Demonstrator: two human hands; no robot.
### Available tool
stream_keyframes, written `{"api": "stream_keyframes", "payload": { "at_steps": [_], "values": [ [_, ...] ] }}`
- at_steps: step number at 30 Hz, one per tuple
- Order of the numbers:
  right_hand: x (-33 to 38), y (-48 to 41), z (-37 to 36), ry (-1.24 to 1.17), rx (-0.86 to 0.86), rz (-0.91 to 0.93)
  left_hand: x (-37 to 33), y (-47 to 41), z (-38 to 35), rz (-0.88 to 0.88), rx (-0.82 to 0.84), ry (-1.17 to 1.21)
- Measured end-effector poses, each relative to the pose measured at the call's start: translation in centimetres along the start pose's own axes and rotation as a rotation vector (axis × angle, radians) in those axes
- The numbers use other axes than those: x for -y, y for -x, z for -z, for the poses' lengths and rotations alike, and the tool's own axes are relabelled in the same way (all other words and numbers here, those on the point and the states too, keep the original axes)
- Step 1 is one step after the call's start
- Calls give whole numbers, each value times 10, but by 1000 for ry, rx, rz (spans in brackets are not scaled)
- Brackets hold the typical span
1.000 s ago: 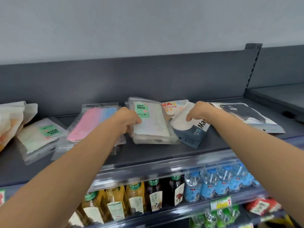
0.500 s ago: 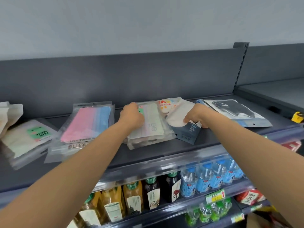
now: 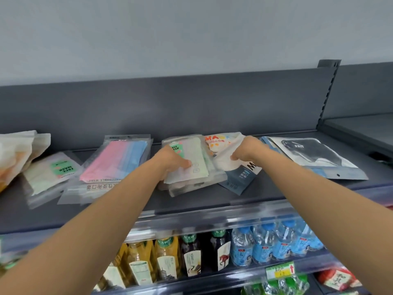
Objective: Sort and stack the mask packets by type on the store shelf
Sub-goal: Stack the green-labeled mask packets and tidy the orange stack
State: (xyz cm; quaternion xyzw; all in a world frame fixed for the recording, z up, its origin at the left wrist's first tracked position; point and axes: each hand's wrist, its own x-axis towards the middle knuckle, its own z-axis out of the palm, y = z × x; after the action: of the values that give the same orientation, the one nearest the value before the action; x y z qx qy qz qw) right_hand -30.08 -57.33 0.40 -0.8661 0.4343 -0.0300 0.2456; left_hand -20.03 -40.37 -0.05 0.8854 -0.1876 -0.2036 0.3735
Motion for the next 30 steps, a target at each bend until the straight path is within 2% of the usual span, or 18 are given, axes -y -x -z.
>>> {"api": "stream_keyframes", "payload": {
  "at_steps": [2,5,9,12,15,17,21,26,30],
  "values": [
    [10,1,-5,-184,41,93,1,-1,1,60,-18,63],
    [26,2,-13,-416,202,126,1,-1,2,110,-14,218],
    [32,-5,-18,-524,319,68,2,0,2,175,-3,418],
    [27,-7,-11,-650,394,-24,-1,1,4,135,-5,535],
    [22,-1,0,-755,467,-93,-13,0,6,-5,-50,522],
    [16,-1,7,-796,427,-92,-25,-2,2,-122,-48,501],
    [-9,-3,27,-769,236,-83,-46,-10,-13,-272,22,455],
    [-35,12,41,-630,201,-155,-61,-21,-42,-319,160,349],
    [-42,16,39,-764,226,-229,-63,-27,-54,-309,264,289]
  ]
}}
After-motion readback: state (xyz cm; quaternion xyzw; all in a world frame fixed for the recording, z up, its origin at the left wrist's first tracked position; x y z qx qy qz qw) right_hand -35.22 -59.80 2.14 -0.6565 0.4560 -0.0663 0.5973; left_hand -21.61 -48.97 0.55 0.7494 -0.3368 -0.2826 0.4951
